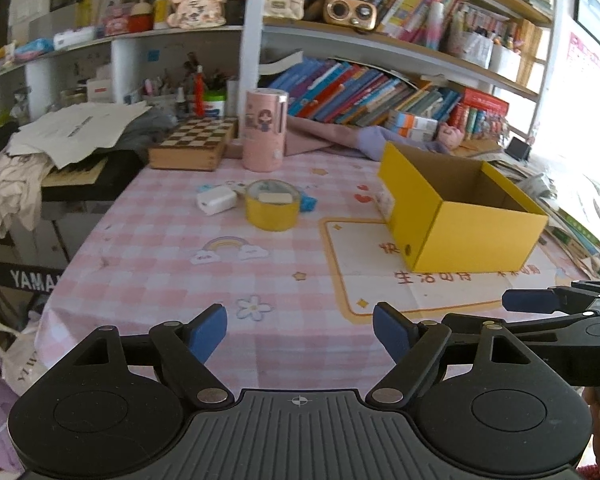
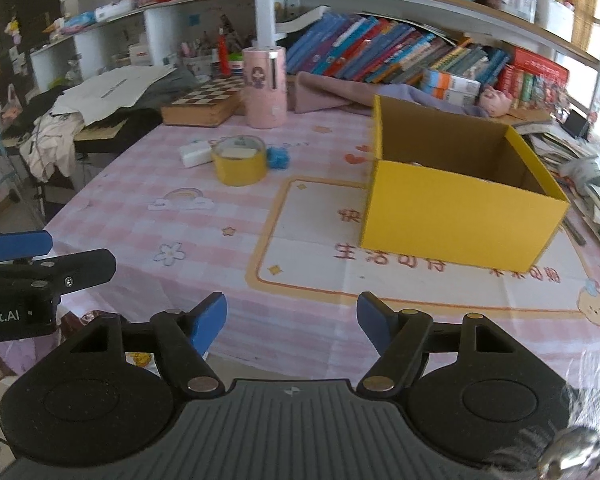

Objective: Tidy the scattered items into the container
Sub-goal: 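Lift both open tools out of the yellow box and back away, then lower the right tool around the yellow tape roll while the left tool approaches the white block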

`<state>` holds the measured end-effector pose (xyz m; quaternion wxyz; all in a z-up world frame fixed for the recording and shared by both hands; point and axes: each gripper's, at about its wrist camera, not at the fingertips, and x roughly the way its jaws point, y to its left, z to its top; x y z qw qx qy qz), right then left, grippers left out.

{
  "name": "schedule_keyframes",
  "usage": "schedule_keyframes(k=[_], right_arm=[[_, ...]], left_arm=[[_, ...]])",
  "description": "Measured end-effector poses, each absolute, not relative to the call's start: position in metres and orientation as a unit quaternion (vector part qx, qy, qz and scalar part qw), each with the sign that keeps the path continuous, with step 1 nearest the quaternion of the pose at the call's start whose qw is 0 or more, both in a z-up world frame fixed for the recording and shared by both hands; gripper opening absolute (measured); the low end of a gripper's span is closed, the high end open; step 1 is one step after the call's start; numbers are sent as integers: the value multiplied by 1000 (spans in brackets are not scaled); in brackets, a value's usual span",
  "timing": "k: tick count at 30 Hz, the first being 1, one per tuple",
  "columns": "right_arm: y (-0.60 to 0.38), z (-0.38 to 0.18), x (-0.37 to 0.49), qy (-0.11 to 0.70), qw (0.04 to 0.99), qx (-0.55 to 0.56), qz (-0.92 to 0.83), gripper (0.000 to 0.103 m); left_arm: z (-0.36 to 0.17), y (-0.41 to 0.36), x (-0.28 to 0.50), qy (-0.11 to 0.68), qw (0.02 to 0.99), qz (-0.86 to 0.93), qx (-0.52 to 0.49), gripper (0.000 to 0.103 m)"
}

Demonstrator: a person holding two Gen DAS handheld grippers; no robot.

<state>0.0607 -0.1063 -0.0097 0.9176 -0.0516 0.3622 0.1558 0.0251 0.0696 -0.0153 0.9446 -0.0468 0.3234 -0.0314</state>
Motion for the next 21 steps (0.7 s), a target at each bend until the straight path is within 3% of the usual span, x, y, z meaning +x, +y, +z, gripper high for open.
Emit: schedule_keyframes(k=[21], right_arm=[[-44, -21, 113, 368, 899, -74, 224, 71]], left_arm=[[-24, 114, 56, 334, 941, 22, -50, 82]])
